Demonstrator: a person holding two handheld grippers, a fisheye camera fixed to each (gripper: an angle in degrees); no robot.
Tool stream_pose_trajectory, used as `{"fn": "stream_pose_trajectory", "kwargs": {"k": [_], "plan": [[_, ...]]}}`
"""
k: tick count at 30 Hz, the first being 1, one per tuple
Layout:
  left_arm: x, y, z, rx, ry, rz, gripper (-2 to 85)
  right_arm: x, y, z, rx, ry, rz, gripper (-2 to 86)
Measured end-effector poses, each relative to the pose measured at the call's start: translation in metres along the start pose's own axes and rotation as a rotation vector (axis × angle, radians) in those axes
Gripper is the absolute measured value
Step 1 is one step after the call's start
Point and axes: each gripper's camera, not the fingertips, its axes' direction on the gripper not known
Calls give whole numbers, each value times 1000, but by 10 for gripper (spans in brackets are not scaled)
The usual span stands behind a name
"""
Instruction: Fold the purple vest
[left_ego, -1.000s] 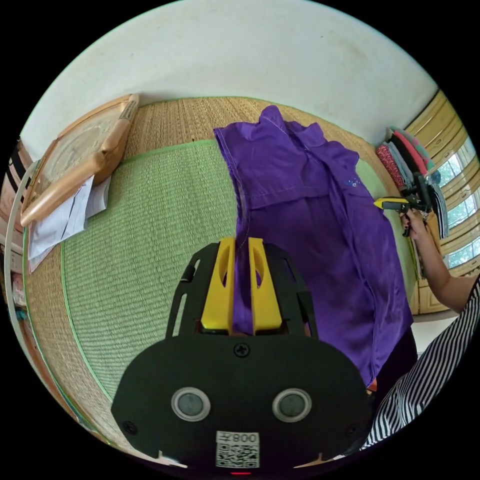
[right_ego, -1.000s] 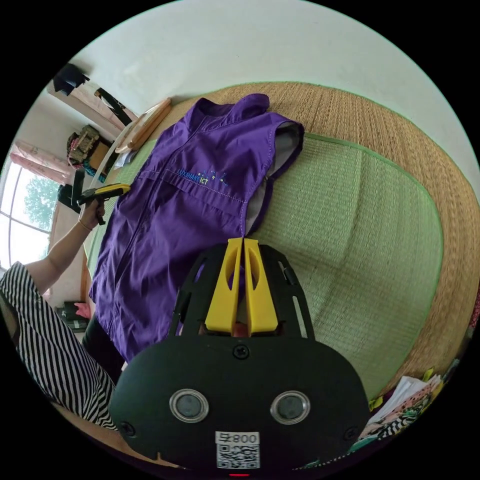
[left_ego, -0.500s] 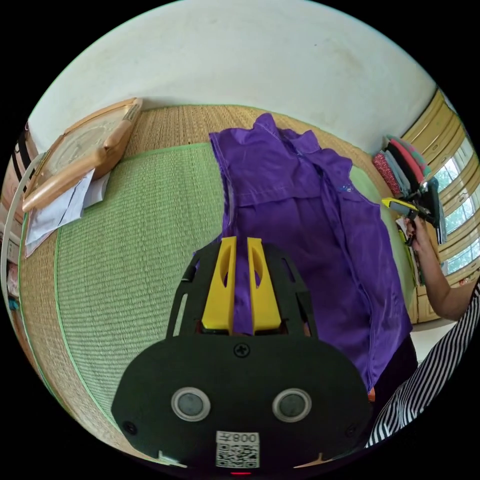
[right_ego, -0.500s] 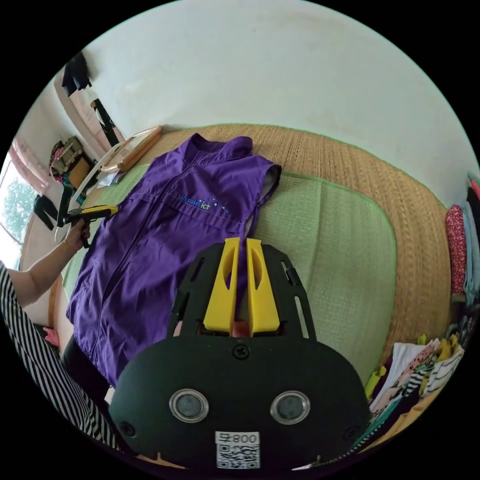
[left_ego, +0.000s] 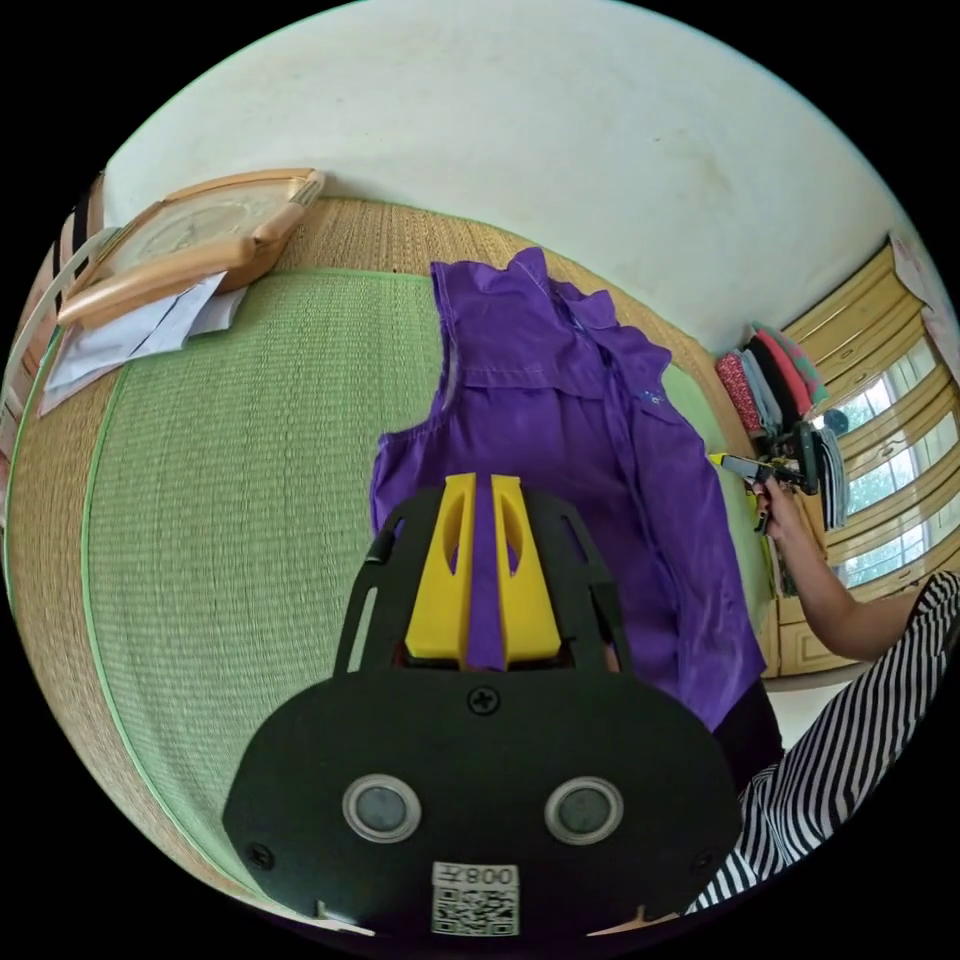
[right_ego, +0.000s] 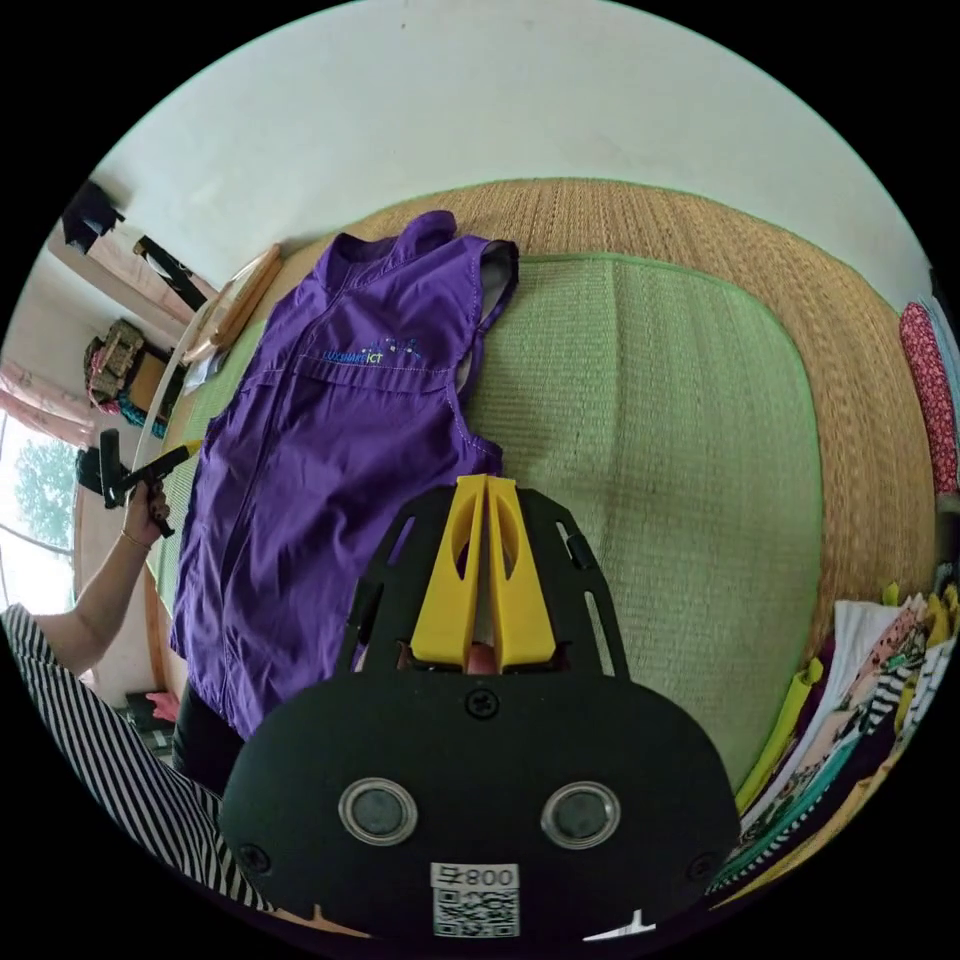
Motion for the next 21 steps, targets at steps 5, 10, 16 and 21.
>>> {"fn": "stream_pose_trajectory", "kwargs": {"k": [5,10,16,21], "plan": [[-10,86,-65,-47,51,-99,77,-4,57,-29,-63,-86,25,37],[-34,187,-108,-151,13,-277,101,-16,157,-34,-222,-131,86,68],[-42,259,-116,-248,47,-386,111,-27,245,-15,-383,-156,189,81],[-56,268,-119,-221,78,-452,89,-21,263,-5,-374,-205,253,67]]}}
